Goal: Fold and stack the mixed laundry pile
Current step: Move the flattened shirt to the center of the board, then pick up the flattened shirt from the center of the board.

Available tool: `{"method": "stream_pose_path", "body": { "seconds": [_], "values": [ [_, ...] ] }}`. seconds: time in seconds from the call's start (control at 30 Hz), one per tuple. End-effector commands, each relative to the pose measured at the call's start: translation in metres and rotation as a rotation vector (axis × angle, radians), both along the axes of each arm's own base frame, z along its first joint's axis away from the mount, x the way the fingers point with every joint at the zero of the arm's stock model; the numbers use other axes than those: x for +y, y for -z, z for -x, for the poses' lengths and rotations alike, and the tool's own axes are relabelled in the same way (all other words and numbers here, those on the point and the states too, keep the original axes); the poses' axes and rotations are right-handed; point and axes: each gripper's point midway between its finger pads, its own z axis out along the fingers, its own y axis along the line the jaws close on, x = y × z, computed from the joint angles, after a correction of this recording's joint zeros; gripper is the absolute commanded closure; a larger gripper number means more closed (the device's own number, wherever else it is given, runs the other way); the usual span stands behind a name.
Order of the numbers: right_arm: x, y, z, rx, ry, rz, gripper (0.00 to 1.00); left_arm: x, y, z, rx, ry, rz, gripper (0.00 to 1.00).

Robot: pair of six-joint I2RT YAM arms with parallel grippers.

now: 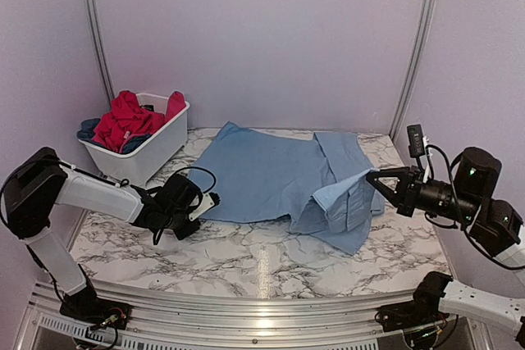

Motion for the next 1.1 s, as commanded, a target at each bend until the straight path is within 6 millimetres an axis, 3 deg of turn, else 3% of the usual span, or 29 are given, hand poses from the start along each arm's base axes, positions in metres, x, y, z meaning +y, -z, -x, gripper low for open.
{"method": "stream_pose_path", "body": {
  "seconds": [0.0,0.17,0.37,0.53,0.7,0.8,0.9,1.0,1.07],
  "values": [
    [-0.011,-0.033,0.000,-0.076,0.052,-0.034,1.00,-0.011,-0.003,-0.021,-0.066,0.037,-0.049,0.71],
    [-0.023,-0.038,0.004,-0.075,0.093,-0.037,1.00,-0.014,-0.022,-0.014,-0.109,0.028,-0.006,1.00],
    [-0.034,-0.045,0.017,-0.079,0.102,-0.064,1.00,-0.014,-0.074,0.025,-0.202,0.017,0.099,1.00],
    [-0.043,-0.052,0.026,-0.058,0.106,-0.058,1.00,0.007,-0.084,0.054,-0.151,-0.032,0.104,1.00],
    [-0.071,-0.078,0.027,-0.094,0.232,-0.079,1.00,0.027,-0.100,0.052,-0.216,-0.089,0.055,1.00],
    [-0.058,-0.068,0.007,-0.088,0.237,0.019,1.00,0.011,-0.107,0.051,-0.217,-0.017,0.088,1.00],
    [-0.033,-0.041,-0.012,-0.026,0.183,0.125,1.00,-0.004,-0.087,0.057,-0.153,0.081,0.073,0.63],
    [-0.023,-0.032,-0.020,-0.019,0.171,0.110,1.00,-0.019,-0.058,0.067,-0.077,0.191,0.061,0.50],
    [-0.023,-0.034,-0.020,-0.030,0.171,0.090,1.00,-0.031,-0.049,0.073,-0.030,0.238,0.088,0.46]
  ]
}}
